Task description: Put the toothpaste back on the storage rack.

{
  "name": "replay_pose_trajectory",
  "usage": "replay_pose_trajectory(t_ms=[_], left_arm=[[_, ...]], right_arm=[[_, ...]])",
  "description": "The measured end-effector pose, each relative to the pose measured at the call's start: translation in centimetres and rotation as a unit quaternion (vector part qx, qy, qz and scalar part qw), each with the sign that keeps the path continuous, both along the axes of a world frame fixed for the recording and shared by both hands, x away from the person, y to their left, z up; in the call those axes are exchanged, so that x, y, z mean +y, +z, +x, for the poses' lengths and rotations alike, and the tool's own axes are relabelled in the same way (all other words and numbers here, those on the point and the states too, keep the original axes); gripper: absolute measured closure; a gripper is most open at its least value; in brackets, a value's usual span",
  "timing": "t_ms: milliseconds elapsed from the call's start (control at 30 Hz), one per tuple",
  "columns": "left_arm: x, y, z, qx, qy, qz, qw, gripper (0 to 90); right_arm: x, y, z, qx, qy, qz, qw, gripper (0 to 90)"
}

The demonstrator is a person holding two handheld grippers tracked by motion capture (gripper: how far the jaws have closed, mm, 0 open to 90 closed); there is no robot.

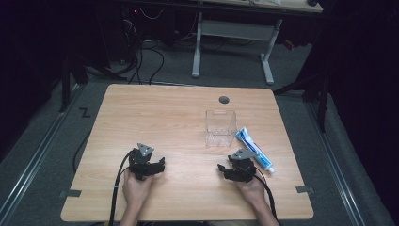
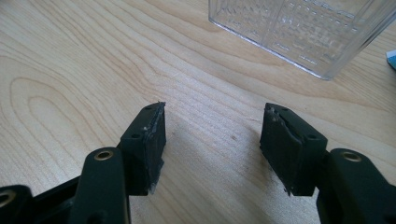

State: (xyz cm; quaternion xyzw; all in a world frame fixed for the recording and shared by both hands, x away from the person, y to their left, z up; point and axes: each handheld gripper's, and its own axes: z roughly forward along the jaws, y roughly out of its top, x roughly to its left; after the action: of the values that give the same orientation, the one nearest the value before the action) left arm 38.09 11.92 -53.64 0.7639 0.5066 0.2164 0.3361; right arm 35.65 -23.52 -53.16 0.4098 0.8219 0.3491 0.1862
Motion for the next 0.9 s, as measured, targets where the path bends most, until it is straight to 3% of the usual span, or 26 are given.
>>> replay_pose_trajectory(t_ms=[900], left_arm=[[0.0, 0.01, 0.01, 0.0, 0.0, 0.0, 1.0, 19.1]], right_arm=[[-0.18, 0.0, -0.4, -0.001, -0.003, 0.001, 1.0, 42.2]])
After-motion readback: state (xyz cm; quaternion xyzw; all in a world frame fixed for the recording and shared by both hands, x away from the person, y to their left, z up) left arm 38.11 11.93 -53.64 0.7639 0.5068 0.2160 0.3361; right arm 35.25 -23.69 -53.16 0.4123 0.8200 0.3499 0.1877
